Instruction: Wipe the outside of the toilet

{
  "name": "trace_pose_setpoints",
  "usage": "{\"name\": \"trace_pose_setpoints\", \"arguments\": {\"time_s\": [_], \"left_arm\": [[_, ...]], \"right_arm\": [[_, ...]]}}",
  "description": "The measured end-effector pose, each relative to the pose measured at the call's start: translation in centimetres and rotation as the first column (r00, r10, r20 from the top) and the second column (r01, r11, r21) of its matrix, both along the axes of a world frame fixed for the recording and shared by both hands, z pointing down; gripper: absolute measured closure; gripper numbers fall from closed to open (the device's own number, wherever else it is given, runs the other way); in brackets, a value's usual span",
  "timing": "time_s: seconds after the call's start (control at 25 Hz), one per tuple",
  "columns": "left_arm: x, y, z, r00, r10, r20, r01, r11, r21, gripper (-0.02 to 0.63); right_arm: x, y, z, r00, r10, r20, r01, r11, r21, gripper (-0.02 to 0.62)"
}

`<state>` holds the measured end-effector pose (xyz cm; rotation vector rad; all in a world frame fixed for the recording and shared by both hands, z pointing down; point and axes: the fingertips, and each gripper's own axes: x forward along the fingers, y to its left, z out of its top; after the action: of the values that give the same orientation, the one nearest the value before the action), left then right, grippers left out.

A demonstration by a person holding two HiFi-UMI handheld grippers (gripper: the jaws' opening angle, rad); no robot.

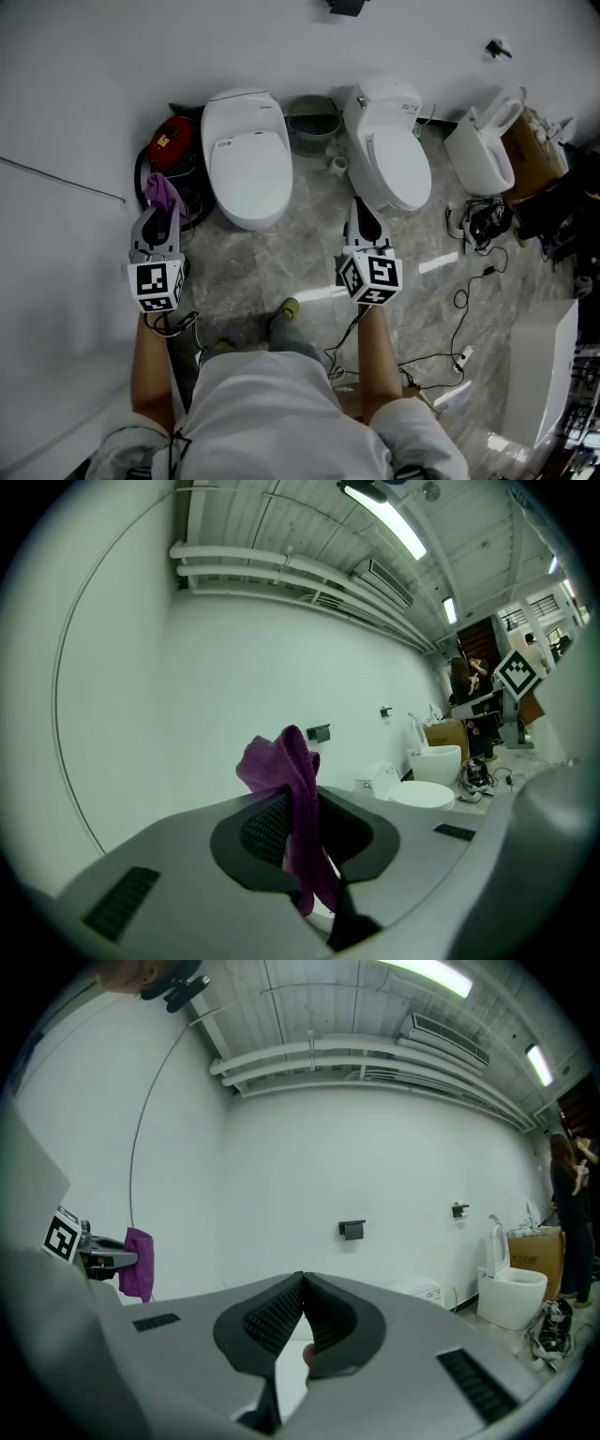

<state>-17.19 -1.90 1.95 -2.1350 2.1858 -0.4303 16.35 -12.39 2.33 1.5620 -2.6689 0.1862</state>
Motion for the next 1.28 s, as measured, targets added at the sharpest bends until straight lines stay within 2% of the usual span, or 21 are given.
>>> {"name": "trace_pose_setpoints", "arguments": {"time_s": [0.28,0.56,1.0,1.16,1.28], "left_arm": [[1.1,-4.9,1.3,0.999,-0.033,0.036,0.033,0.999,-0.01,0.529],[-2.3,-6.2,4.9,0.999,-0.036,0.041,0.038,0.998,-0.052,0.528],[-9.4,-7.1,9.3,0.995,0.095,0.035,-0.092,0.993,-0.078,0.528],[-10.8,-7.9,11.0,0.99,0.132,0.048,-0.128,0.989,-0.078,0.528],[-11.0,-8.6,13.2,0.99,0.13,0.046,-0.127,0.989,-0.075,0.528]], "right_arm": [[0.2,-6.6,2.0,0.998,-0.062,-0.025,0.061,0.998,-0.005,0.589],[-3.2,-8.6,4.6,0.997,-0.062,-0.033,0.062,0.998,-0.02,0.588],[-10.6,-6.7,7.8,0.999,0.026,-0.036,-0.027,1.0,-0.015,0.589],[-12.6,-6.7,9.2,0.998,0.036,-0.046,-0.036,0.999,0.005,0.588],[-13.1,-7.1,11.3,0.999,0.024,-0.049,-0.024,1.0,0.002,0.588]]}}
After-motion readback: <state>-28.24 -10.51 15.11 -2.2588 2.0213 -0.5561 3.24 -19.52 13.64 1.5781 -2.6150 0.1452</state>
